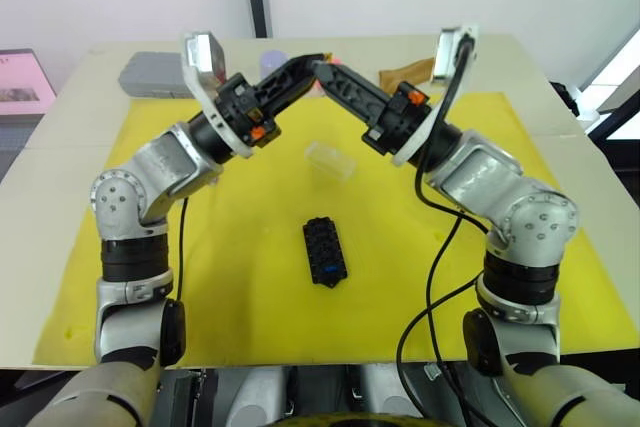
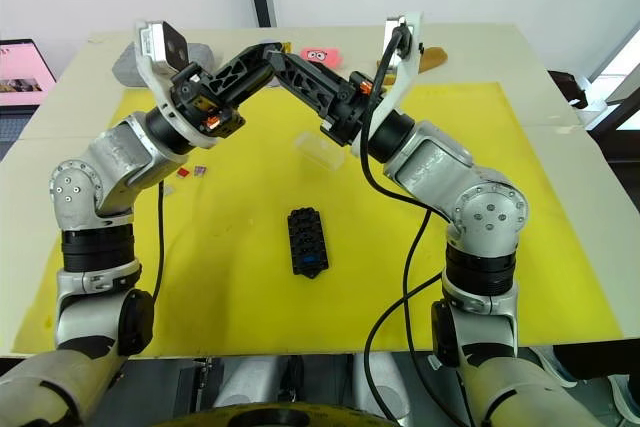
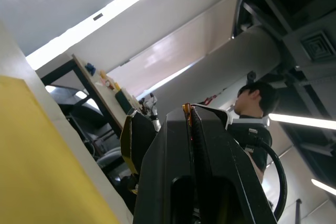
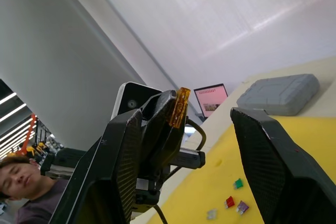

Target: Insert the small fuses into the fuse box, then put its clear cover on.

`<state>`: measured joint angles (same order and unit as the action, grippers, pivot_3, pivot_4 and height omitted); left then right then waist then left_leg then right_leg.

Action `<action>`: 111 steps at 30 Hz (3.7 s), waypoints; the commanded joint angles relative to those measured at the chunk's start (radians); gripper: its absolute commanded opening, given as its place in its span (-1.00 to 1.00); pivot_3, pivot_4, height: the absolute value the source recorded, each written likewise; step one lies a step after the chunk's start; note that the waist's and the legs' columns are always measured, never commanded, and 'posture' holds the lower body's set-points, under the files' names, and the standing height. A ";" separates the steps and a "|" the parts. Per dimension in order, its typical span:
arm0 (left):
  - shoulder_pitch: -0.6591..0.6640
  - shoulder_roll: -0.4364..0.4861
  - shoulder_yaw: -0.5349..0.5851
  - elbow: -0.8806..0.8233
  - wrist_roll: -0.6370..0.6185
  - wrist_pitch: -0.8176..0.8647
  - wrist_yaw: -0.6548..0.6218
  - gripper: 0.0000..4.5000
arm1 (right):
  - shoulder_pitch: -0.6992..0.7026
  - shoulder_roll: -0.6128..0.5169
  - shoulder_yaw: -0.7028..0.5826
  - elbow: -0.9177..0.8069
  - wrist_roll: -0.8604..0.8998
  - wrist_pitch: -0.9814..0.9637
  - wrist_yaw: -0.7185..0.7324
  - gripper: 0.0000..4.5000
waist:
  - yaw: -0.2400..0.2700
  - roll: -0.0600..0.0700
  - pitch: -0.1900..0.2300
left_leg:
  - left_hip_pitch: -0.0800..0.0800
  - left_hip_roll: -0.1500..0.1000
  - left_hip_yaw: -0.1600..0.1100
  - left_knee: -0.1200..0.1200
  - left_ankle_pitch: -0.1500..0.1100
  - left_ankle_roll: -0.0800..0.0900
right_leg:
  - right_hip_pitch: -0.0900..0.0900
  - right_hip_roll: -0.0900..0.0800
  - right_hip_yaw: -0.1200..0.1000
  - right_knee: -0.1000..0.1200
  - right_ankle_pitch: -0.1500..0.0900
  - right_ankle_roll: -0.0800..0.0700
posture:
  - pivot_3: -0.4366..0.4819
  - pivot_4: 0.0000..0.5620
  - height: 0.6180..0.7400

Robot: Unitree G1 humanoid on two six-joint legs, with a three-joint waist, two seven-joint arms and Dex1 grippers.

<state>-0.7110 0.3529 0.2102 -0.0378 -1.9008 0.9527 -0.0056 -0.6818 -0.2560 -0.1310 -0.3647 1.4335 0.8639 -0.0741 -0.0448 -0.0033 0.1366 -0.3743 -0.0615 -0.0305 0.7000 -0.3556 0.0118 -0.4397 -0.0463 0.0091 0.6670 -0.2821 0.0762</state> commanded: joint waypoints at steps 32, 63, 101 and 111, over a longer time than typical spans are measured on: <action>-0.030 -0.004 0.003 -0.011 0.002 -0.011 -0.032 -1.00 | -0.005 -0.070 -0.005 -0.035 0.061 -0.041 -0.013 -0.67 | 0.001 0.000 0.000 | 0.000 0.000 0.000 0.000 0.000 0.000 | 0.000 0.000 0.000 -0.001 0.000 0.000 | -0.05 -0.47 1.00; 0.035 0.136 0.037 -0.032 -0.001 0.117 -0.200 0.28 | 0.004 -0.098 -0.030 -0.059 0.211 -0.068 -0.065 -1.00 | -0.004 0.001 0.000 | 0.000 0.000 0.000 -0.001 0.000 0.000 | 0.000 0.000 0.000 -0.001 0.000 0.000 | -0.05 -0.47 1.00; 0.354 0.403 -0.481 -0.256 1.535 -0.675 -1.183 0.99 | 0.047 -0.617 0.529 -0.047 -1.077 -0.382 1.243 -1.00 | 0.034 0.005 0.004 | -0.006 0.001 0.000 0.000 -0.003 0.006 | 0.000 0.000 0.000 -0.011 0.000 0.000 | -0.05 -0.47 1.00; 0.326 0.379 -0.491 -0.259 1.564 -0.672 -1.205 0.99 | 0.084 -0.575 0.554 -0.059 -1.150 -0.365 1.246 -1.00 | 0.034 0.005 0.004 | -0.006 0.001 0.000 0.001 -0.003 0.006 | 0.001 0.000 0.000 -0.010 0.000 0.000 | -0.05 -0.47 1.00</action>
<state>-0.3692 0.7343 -0.2858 -0.2602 -0.3368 0.2886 -1.2004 -0.5973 -0.8400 0.4294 -0.3986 0.2941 0.4978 1.1687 -0.0106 0.0013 0.1410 -0.3805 -0.0604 -0.0301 0.7006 -0.3586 0.0173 -0.4392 -0.0467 0.0089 0.6567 -0.2820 0.0762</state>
